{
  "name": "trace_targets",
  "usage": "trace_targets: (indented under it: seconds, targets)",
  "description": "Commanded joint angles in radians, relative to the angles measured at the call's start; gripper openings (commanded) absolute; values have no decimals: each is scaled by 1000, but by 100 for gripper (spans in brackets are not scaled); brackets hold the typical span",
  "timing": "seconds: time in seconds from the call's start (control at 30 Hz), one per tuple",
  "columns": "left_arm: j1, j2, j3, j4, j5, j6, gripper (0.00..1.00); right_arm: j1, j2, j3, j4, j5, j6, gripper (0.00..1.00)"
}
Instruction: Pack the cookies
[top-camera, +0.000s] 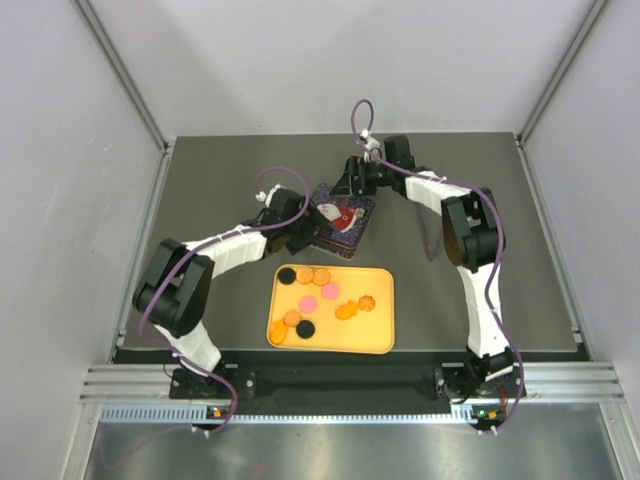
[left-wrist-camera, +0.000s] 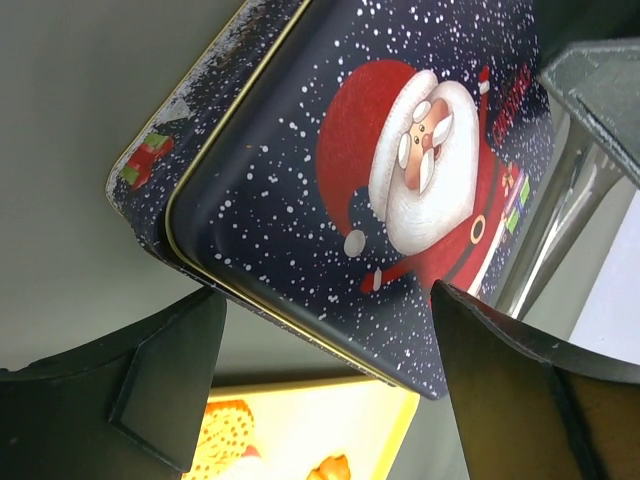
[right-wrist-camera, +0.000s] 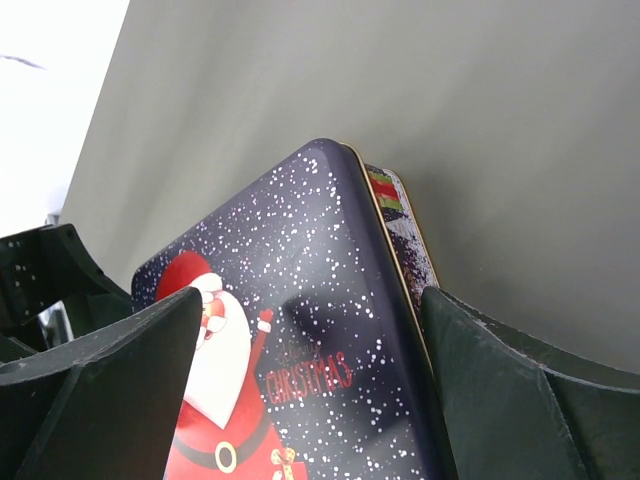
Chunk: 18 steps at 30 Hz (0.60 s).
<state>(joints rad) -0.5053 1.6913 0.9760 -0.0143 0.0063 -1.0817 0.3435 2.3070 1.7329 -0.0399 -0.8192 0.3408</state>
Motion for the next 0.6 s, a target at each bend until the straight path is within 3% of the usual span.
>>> trace_targets:
  seconds: [0.0,0.57]
  targets:
    - [10,27,72,76,-11,28,88,17,-34,-24,20,-34,6,89]
    - [59,77,107,89,38,37,85,22,-156,-164,106,12,43,88]
